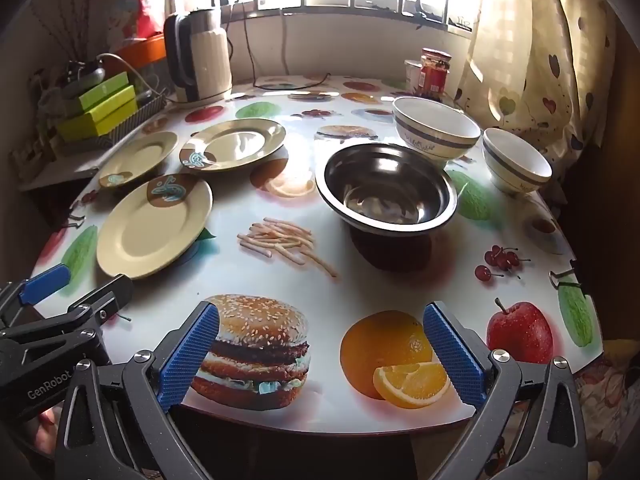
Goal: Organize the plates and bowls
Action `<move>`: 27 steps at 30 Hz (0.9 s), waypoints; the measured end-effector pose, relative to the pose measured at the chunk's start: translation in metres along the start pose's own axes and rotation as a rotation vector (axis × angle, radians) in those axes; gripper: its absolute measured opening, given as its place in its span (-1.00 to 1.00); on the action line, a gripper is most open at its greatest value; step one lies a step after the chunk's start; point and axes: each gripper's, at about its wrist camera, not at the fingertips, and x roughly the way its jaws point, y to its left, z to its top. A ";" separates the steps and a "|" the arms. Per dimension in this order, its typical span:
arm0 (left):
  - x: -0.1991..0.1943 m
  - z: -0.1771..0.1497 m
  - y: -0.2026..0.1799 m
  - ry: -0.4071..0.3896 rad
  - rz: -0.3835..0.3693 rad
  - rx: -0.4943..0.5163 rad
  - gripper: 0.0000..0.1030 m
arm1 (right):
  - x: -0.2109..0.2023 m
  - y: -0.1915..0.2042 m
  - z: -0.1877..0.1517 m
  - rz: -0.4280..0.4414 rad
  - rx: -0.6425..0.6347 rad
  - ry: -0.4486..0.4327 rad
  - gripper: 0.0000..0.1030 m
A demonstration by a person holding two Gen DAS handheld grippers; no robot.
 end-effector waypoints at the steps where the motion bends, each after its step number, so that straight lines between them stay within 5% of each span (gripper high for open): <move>1: 0.002 0.003 -0.004 0.013 0.005 0.008 0.70 | 0.000 -0.001 0.000 0.001 0.000 0.001 1.00; 27: 0.003 0.007 0.000 0.002 0.006 -0.011 0.70 | 0.007 -0.006 0.004 0.035 0.014 -0.028 1.00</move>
